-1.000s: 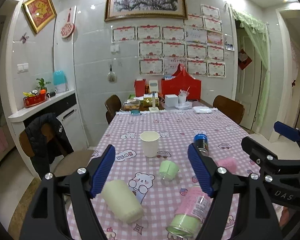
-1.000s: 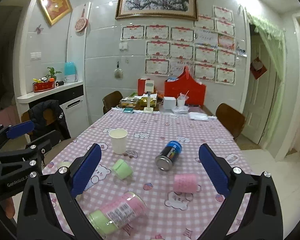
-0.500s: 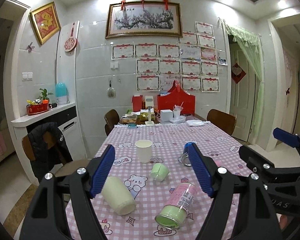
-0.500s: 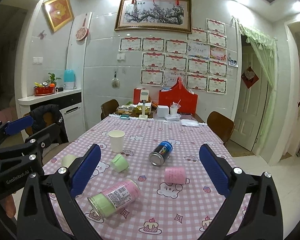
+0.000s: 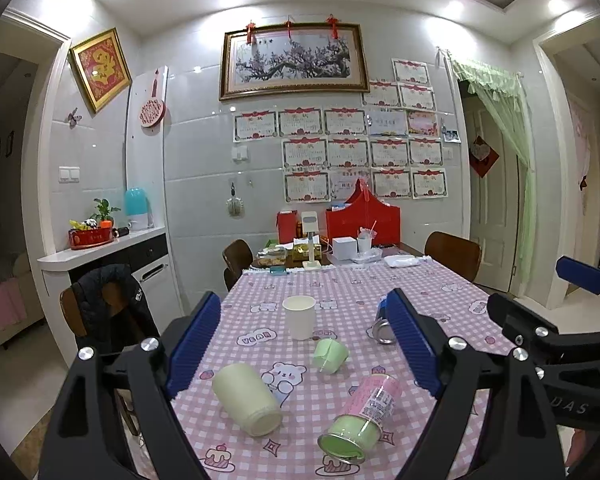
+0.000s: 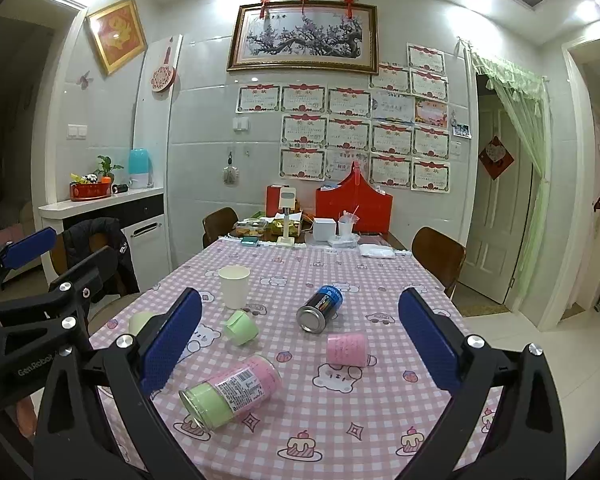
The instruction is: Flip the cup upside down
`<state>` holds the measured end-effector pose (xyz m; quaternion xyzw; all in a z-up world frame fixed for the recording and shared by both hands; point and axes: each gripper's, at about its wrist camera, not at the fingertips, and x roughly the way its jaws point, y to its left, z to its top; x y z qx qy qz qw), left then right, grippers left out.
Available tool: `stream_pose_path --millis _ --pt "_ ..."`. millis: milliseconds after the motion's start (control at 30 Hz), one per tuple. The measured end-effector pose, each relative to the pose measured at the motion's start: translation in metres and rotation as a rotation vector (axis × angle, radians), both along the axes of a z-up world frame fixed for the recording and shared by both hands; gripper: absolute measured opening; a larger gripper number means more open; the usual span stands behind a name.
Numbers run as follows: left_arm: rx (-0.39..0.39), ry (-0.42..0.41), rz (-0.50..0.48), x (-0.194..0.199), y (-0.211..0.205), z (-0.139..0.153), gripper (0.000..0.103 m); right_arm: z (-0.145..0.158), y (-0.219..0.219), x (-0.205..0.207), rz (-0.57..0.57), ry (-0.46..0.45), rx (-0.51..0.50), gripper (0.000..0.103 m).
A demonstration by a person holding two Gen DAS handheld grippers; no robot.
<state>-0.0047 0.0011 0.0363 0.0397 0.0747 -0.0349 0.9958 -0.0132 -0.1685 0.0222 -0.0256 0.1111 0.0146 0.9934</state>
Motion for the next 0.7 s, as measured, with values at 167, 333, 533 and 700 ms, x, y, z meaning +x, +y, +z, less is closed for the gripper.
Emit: stream_pose_path --millis 167,333,533,700 --pt "-0.002 -0.006 0.005 -0.0003 0.0005 0.0005 0.084 0.0008 0.0012 -0.0037 -0.005 -0.009 -0.003 0.095" --pt "-0.003 -0.008 0.009 -0.0007 0.001 -0.0001 0.084 0.0016 0.0014 -0.0035 -0.004 -0.008 0.0 0.095" --pt "0.002 -0.015 0.012 -0.0004 -0.0002 0.0016 0.084 0.002 0.0015 -0.0042 -0.005 -0.01 0.001 0.095" --pt "-0.002 -0.02 0.012 -0.0014 -0.0007 0.0033 0.084 0.0035 0.0006 -0.0058 -0.003 -0.016 0.005 0.095"
